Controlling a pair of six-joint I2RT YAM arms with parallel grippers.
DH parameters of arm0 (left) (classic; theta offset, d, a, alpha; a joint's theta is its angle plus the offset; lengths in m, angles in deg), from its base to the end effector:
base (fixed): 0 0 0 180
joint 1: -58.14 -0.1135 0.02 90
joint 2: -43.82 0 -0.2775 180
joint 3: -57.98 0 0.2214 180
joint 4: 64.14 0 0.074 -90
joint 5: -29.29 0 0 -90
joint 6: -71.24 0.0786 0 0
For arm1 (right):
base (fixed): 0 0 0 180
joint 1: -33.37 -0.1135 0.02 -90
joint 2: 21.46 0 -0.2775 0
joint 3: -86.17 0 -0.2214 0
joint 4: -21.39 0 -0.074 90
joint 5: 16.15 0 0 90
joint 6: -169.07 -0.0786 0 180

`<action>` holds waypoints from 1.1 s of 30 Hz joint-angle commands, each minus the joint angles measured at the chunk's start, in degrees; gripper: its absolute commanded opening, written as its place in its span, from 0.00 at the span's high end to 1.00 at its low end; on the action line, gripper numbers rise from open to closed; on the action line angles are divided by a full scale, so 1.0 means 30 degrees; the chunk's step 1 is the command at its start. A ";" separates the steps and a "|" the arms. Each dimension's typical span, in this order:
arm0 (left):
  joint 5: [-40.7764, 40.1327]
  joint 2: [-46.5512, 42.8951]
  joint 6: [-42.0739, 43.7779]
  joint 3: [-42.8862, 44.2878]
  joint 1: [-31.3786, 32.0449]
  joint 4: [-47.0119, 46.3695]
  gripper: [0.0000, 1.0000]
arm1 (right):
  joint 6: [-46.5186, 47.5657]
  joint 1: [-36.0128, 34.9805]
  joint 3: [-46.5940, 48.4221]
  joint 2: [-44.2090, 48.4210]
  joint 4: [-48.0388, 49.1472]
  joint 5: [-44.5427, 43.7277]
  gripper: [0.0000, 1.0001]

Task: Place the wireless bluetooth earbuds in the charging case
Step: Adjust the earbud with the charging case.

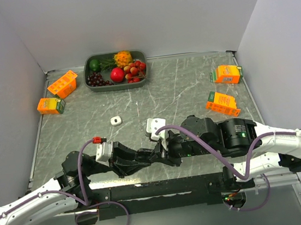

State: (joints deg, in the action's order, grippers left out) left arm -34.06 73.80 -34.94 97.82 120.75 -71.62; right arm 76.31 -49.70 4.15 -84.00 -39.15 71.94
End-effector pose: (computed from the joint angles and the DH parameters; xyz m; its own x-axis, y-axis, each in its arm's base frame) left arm 0.0310 -0.1365 0.3331 -0.1443 -0.2628 -0.9540 0.9895 -0.0440 -0.1376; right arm 0.0280 0.2087 0.4234 -0.0987 -0.4134 -0.9052 -0.9849 0.1707 0.0295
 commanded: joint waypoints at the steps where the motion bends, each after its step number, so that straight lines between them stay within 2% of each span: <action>1: -0.0124 -0.0265 0.0063 0.0838 0.0048 -0.1055 0.99 | -0.0192 0.0179 0.0032 -0.0187 -0.0178 0.0139 0.73; 10: -0.0272 -0.0441 -0.0025 0.0837 0.0048 -0.1231 0.99 | -0.0396 0.0267 0.0120 -0.0305 -0.0588 -0.0357 0.63; 17: -0.0330 -0.0500 -0.0084 0.0690 0.0048 -0.1232 0.99 | -0.0485 0.0326 0.0061 0.0076 -0.0676 -0.1119 0.60; 33: -0.0184 -0.0236 -0.0318 0.0896 0.0048 -0.1671 0.99 | -0.0631 0.0473 -0.0144 -0.0041 -0.0296 -0.0915 0.64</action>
State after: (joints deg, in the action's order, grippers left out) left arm -35.61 73.30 -35.07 97.84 120.71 -71.70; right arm 74.86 -48.85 4.06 -84.61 -41.03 70.63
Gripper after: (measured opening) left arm 0.323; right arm 0.367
